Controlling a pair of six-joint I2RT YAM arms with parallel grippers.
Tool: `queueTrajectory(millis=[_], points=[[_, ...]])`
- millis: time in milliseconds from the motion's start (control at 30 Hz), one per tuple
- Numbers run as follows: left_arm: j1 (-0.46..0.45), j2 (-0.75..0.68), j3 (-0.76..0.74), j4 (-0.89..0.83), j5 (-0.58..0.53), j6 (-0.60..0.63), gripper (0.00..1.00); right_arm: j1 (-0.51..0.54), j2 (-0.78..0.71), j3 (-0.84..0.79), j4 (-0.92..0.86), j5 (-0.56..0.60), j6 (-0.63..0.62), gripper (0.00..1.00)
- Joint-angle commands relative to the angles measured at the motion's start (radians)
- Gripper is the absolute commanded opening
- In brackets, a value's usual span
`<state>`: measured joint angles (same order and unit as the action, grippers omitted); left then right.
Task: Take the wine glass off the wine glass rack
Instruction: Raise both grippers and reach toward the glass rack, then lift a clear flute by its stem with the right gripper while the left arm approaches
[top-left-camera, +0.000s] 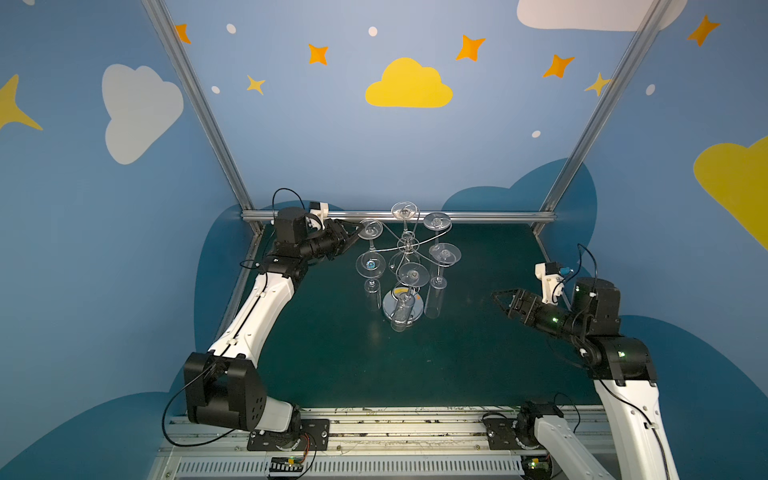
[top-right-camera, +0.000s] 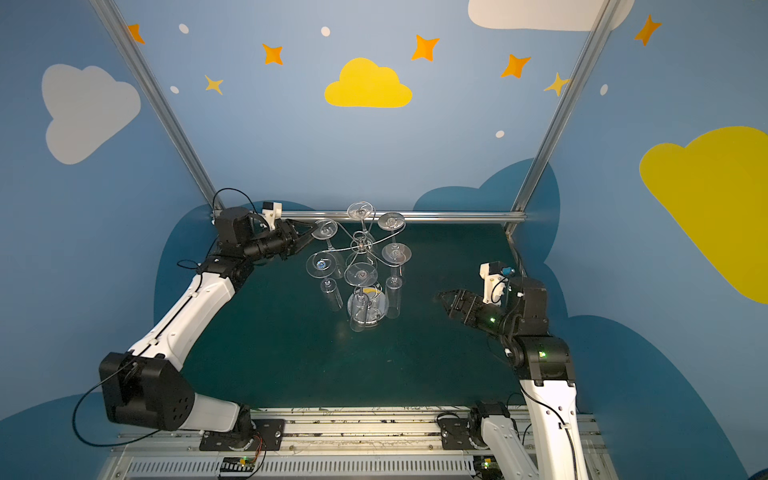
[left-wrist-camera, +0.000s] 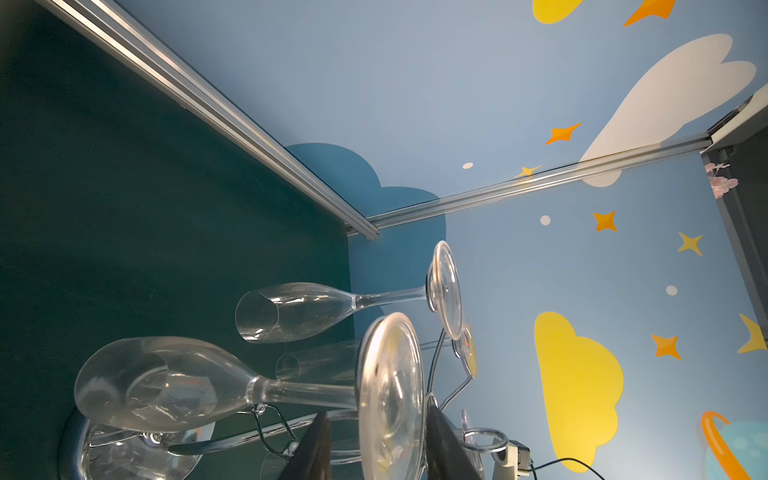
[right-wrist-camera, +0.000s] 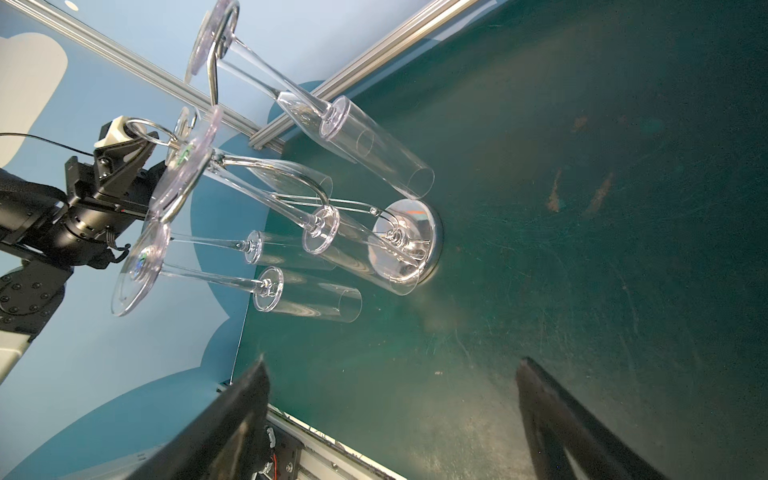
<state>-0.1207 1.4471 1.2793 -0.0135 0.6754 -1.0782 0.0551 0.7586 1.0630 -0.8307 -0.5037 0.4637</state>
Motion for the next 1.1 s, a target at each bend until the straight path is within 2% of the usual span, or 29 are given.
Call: queueTrajectory(millis=[0, 533, 767, 1067], points=[[-0.002, 0.012, 0.011, 0.004, -0.006, 0.005, 0.35, 0.005, -0.013, -0.003, -0.014, 0.016, -0.01, 0.9], [-0.004, 0.008, -0.018, 0.031, -0.017, -0.024, 0.15, 0.005, -0.025, -0.019, -0.036, 0.054, -0.005, 0.83], [-0.004, 0.005, -0.028, 0.05, -0.01, -0.054, 0.03, 0.006, -0.036, -0.014, -0.031, 0.058, 0.005, 0.79], [-0.01, -0.046, -0.055, 0.116, -0.044, -0.176, 0.03, 0.005, -0.057, -0.016, -0.029, 0.061, 0.025, 0.72]])
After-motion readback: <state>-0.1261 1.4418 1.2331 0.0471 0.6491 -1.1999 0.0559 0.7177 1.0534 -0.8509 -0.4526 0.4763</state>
